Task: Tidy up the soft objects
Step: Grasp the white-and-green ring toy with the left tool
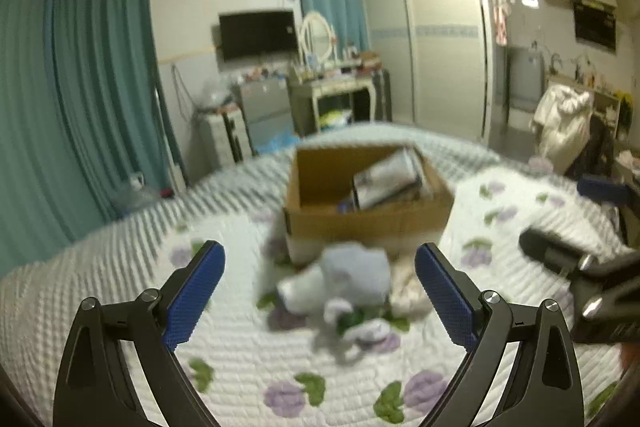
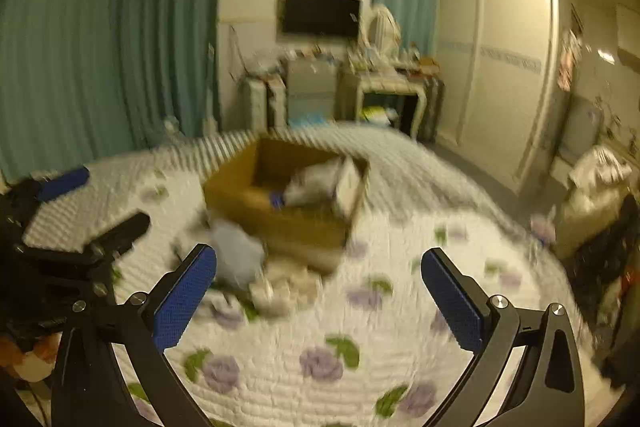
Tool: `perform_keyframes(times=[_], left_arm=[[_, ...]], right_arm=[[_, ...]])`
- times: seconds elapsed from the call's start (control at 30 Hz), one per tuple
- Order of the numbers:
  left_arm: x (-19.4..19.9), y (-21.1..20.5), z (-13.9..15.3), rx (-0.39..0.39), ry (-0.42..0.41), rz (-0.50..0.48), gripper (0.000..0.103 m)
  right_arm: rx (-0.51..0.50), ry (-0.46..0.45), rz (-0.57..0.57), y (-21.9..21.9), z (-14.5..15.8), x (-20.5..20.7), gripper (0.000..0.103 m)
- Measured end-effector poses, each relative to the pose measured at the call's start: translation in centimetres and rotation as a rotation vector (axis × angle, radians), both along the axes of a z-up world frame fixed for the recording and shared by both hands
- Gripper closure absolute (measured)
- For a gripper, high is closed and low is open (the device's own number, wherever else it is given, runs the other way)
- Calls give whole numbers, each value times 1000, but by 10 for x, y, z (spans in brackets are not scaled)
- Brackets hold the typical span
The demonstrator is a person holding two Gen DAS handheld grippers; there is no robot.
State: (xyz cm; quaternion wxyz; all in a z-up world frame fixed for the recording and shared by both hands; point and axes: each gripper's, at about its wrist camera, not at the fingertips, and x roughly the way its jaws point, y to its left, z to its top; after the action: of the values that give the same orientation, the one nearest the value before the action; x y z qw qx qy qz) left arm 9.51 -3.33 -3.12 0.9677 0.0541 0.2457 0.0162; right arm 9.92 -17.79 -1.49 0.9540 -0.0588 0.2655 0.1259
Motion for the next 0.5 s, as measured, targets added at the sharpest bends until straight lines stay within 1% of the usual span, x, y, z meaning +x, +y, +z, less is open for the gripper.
perform_keyframes(times=[0.03,0.1,0.13,0.17,0.2,0.27,0.37,0.4,0.43,0.47,0.5], left_arm=[[3,0,-11,-5,15,1,6],[10,-1,-36,-10,54,7,7],[15,-2,-52,-10,87,8,7],[18,-1,-62,-8,110,2,8],[22,-3,-74,-5,138,-3,9],[29,-5,-95,-21,191,-18,9],[36,-6,-109,-37,214,-29,10],[40,-5,-111,-45,216,-33,15],[44,-5,-113,-61,223,-39,18],[49,-5,-115,-75,232,-44,25],[54,-5,-117,-84,242,-47,34]], right_arm=[[-2,23,-16,3,-20,3,0],[1,72,-24,5,-51,13,0],[-2,101,-24,6,-63,18,0],[-1,125,-26,5,-75,24,0],[-1,141,-36,4,-84,29,0],[7,179,-59,0,-98,42,0],[44,196,-80,-10,-110,51,0],[46,194,-88,-13,-113,53,0],[46,197,-98,-14,-116,56,0],[47,202,-103,-15,-118,59,0],[50,205,-110,-17,-120,62,0]])
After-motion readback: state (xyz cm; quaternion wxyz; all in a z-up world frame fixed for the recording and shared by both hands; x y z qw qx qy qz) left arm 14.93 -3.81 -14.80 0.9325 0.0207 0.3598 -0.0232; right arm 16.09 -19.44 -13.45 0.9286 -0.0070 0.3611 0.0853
